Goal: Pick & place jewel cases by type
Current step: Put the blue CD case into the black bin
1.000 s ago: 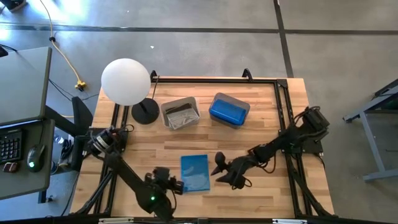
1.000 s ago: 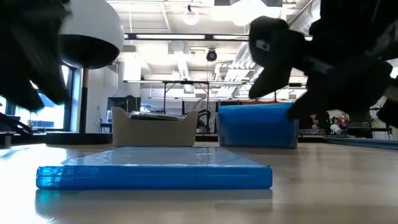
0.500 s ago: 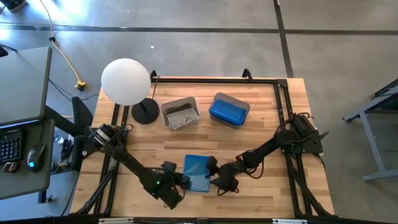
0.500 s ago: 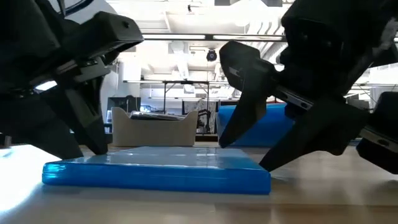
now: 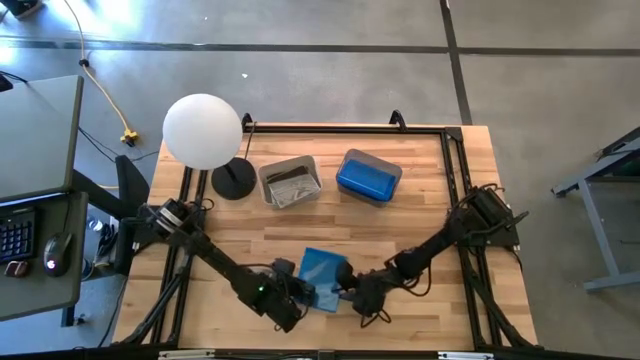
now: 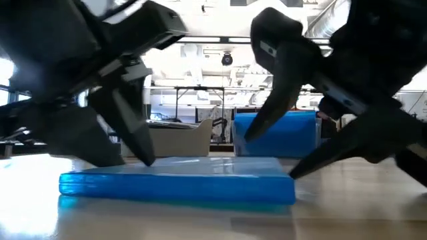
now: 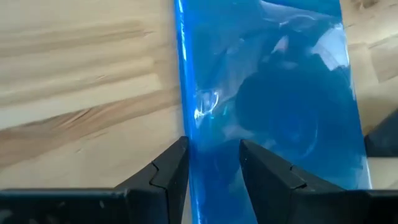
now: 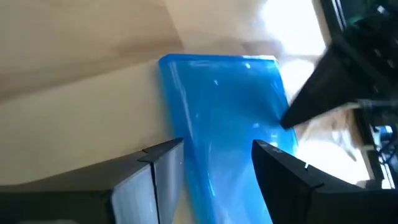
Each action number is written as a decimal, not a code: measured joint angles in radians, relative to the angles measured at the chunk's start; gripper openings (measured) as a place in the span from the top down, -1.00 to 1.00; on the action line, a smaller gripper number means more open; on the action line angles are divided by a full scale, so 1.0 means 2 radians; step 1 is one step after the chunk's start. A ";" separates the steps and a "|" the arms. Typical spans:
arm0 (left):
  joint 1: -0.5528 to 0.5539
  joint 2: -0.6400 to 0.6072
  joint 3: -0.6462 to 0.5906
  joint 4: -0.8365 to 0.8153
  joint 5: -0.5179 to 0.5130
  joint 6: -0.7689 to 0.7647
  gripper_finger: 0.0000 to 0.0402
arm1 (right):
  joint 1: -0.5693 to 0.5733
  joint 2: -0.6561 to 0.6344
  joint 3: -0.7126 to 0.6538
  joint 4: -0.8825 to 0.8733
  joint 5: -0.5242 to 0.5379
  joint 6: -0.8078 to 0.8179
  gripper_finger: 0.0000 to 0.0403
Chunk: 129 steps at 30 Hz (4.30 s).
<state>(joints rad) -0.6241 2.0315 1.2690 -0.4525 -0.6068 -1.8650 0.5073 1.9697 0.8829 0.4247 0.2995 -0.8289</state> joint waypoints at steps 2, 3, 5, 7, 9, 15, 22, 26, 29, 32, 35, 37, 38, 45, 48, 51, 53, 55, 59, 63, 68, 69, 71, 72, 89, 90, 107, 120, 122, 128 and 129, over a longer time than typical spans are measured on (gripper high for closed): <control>0.009 0.000 0.000 0.009 0.012 0.015 0.31 | 0.003 0.000 0.000 -0.001 0.001 -0.001 0.11; 0.013 0.000 0.001 0.012 0.018 0.020 0.31 | 0.003 0.000 0.000 -0.005 0.001 0.001 0.11; 0.021 0.000 0.001 0.013 0.032 0.033 0.31 | 0.003 -0.001 0.001 -0.017 -0.001 0.011 0.11; 0.027 0.000 0.001 0.021 0.039 0.048 0.31 | 0.003 -0.001 0.001 -0.034 0.000 0.022 0.11; 0.029 0.000 0.001 0.027 0.043 0.062 0.31 | 0.006 -0.001 0.001 -0.044 0.009 0.023 0.11; 0.033 0.001 0.019 0.014 0.047 0.072 0.31 | 0.017 -0.001 0.001 -0.053 0.040 0.019 0.11; 0.033 0.000 0.052 -0.021 0.034 0.121 0.31 | 0.024 -0.001 0.000 -0.060 0.065 0.013 0.11; 0.035 -0.012 0.066 -0.025 0.007 0.136 0.31 | 0.024 -0.001 0.000 -0.061 0.063 0.008 0.11; 0.035 -0.013 0.066 -0.020 0.000 0.136 0.32 | 0.024 -0.001 0.000 -0.061 0.069 0.003 0.11; 0.033 -0.012 0.066 -0.029 0.014 0.134 0.32 | 0.025 -0.001 0.000 -0.059 0.074 -0.001 0.11; 0.032 -0.012 0.066 -0.038 0.025 0.132 0.32 | 0.025 -0.001 0.000 -0.059 0.073 0.009 0.11; 0.032 -0.012 0.066 -0.043 0.040 0.132 0.32 | 0.026 -0.001 0.000 -0.064 0.073 0.018 0.11; 0.032 -0.012 0.066 -0.046 0.051 0.132 0.32 | 0.027 -0.001 0.000 -0.067 0.075 0.019 0.11; 0.042 -0.012 0.066 -0.039 0.148 0.119 0.32 | 0.044 -0.004 0.001 -0.122 0.127 0.040 0.11; 0.045 -0.014 0.068 -0.078 0.158 0.082 0.32 | 0.051 -0.004 0.001 -0.133 0.154 0.054 0.12; 0.052 -0.014 0.048 -0.049 0.168 0.082 0.32 | 0.061 -0.004 0.001 -0.137 0.209 0.051 0.12; 0.051 -0.016 0.037 -0.008 0.169 0.089 0.32 | 0.066 -0.004 0.000 -0.149 0.260 0.048 0.12; 0.050 -0.015 0.028 0.036 0.171 0.095 0.32 | 0.065 -0.003 -0.002 -0.151 0.302 0.065 0.12; 0.050 -0.017 -0.001 0.093 0.158 0.095 0.32 | 0.060 -0.003 0.000 -0.188 0.300 0.123 0.12; 0.051 -0.017 -0.017 0.125 0.137 0.086 0.32 | 0.043 -0.007 0.002 -0.225 0.249 0.187 0.12; 0.054 -0.016 -0.019 0.126 0.110 0.091 0.32 | 0.031 -0.013 0.001 -0.228 0.211 0.202 0.12; 0.054 -0.015 -0.019 0.126 0.106 0.093 0.32 | 0.029 -0.016 0.000 -0.228 0.202 0.205 0.13; 0.054 -0.015 -0.019 0.125 0.101 0.093 0.32 | 0.027 -0.024 -0.002 -0.233 0.168 0.208 0.14; 0.055 -0.015 -0.019 0.123 0.099 0.094 0.32 | 0.027 -0.028 -0.002 -0.233 0.158 0.210 0.15; 0.059 -0.020 -0.022 0.088 0.018 0.112 0.32 | 0.041 -0.046 0.000 -0.269 0.115 0.258 0.22; 0.060 -0.022 -0.023 0.080 -0.001 0.113 0.32 | 0.043 -0.047 0.000 -0.276 0.114 0.265 0.22; 0.164 -0.026 -0.022 0.215 0.127 0.291 0.31 | 0.051 -0.071 -0.001 -0.284 0.093 0.278 0.21; 0.193 -0.024 -0.022 0.179 0.268 0.304 0.32 | 0.081 -0.069 -0.002 -0.290 0.199 0.236 0.21; 0.193 -0.024 -0.022 0.178 0.279 0.306 0.32 | 0.084 -0.069 -0.002 -0.295 0.211 0.229 0.21; 0.190 -0.028 -0.018 0.126 0.303 0.298 0.32 | 0.088 -0.069 -0.002 -0.311 0.238 0.251 0.21; 0.190 -0.028 -0.018 0.114 0.298 0.298 0.32 | 0.089 -0.070 -0.002 -0.310 0.243 0.262 0.21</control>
<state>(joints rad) -0.2443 1.9752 1.2334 -0.2245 -0.0115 -1.2690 0.6858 1.8305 0.8780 -0.1962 0.7860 -0.3051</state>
